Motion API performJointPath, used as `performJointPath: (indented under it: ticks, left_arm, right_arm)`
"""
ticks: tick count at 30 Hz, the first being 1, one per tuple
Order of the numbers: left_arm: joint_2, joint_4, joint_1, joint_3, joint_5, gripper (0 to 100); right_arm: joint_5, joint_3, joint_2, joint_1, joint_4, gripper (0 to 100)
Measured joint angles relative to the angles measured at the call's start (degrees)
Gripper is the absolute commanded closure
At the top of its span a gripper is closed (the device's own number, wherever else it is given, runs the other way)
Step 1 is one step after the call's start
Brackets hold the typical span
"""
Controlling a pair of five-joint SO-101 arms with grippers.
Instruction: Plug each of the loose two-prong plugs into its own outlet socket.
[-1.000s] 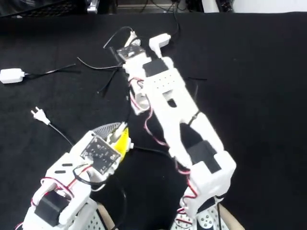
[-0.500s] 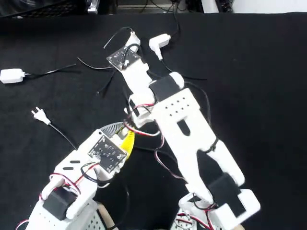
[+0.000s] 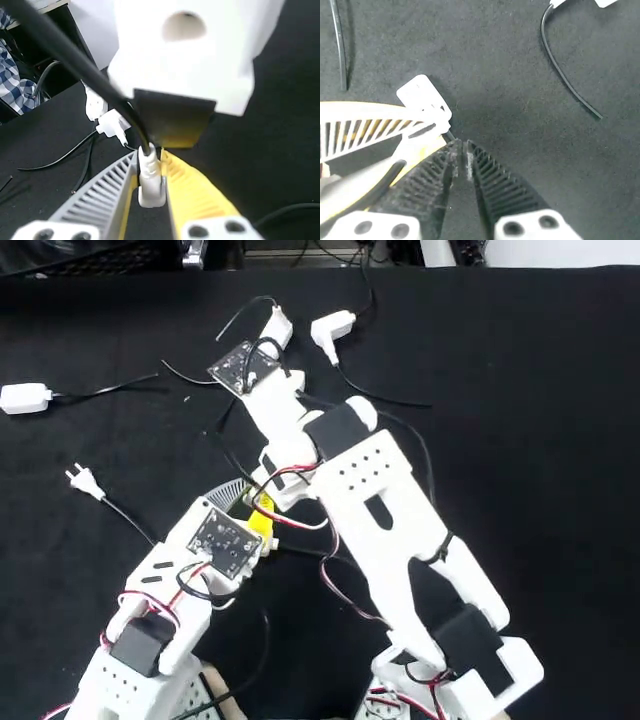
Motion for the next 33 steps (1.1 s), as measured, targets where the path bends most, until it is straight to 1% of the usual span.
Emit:
performJointPath:
  ticks: [6, 8, 10, 12, 15, 18, 21, 23, 27, 31, 33]
  left_arm:
    - [0.09, 0.0, 0.53, 0.18, 0.35, 97]
    - [0.09, 0.0, 0.53, 0.18, 2.9, 97]
    - [0.09, 0.0, 0.35, 0.09, 6.68, 97]
    - [0.09, 1.14, -1.85, -0.79, 10.46, 97]
    - [0.09, 6.68, -6.86, -4.57, 14.77, 97]
    - [0.09, 11.16, -12.04, -7.65, 19.78, 97]
    - [0.09, 12.84, -16.53, -8.35, 24.26, 97]
    - [0.09, 13.54, -19.25, -8.44, 26.2, 97]
    - [0.09, 14.68, -23.21, -8.44, 26.9, 97]
    - [0.09, 16.44, -23.47, -8.44, 26.99, 97]
    - [0.09, 16.44, -22.68, -8.44, 26.73, 97]
  right_arm:
    - [0.0, 1.32, 0.0, 0.18, -0.79, 98.6]
    - [0.18, 3.16, 0.0, 1.93, -2.55, 98.6]
    - [0.18, 5.98, 0.0, 5.71, -5.63, 98.6]
    - [0.09, 9.23, 0.0, 10.11, -9.67, 98.6]
    - [0.0, 14.77, 0.0, 14.51, -16.79, 98.6]
    - [0.0, 18.9, 0.0, 15.12, -24.0, 98.6]
    - [0.0, 22.07, 1.05, 15.21, -29.89, 98.6]
    - [0.0, 22.07, 4.4, 15.21, -32.53, 98.6]
    - [0.0, 19.08, 14.86, 15.21, -33.76, 98.6]
    - [0.0, 13.36, 25.93, 15.21, -33.76, 98.6]
    - [0.0, 10.73, 28.04, 15.21, -32.09, 98.6]
